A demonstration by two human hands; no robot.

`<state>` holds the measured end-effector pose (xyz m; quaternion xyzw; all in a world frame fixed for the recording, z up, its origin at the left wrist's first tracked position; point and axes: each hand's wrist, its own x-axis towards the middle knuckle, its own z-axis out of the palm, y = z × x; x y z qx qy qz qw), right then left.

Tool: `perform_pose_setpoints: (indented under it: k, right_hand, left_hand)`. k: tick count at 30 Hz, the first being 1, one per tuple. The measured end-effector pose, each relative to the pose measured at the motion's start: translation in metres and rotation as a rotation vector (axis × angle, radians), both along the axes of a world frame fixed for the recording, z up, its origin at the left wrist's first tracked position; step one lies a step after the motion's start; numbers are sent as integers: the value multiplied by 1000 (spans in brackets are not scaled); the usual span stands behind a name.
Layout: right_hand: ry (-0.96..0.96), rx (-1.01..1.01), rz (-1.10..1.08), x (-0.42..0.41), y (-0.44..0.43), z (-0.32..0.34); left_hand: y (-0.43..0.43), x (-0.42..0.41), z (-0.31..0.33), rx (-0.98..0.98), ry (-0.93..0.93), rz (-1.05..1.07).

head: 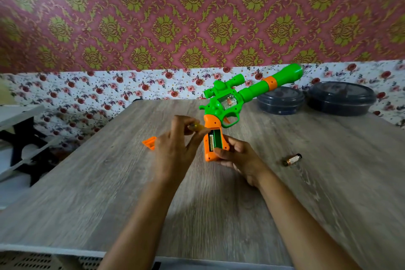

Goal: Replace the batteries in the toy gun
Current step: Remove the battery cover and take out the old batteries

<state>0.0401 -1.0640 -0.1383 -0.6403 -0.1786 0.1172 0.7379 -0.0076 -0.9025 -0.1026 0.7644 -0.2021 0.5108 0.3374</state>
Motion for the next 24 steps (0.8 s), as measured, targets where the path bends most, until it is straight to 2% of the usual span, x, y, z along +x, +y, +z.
perform_pose_setpoints:
  k: [2,4,8,13,18,24]
  right_hand:
    - [19,18,-7,1,-1,0]
    - [26,12,-22,0,-1,1]
    - [14,-32,-44,-1,2,1]
    - [14,-18,-59,-2,5,1]
    - [-61,-103,-39,-2,3,1]
    - [-83,-137,-29,-4,3,1]
  left_hand:
    - [-2,2,-3,66,2,28]
    - [-4,1,-3,30,30,40]
    - [2,3,0,-214,107,0]
    - [10,10,-1,-430,151,1]
    - [29,18,5,-775,247,-23]
    - [37,23,1,-927,336,-44]
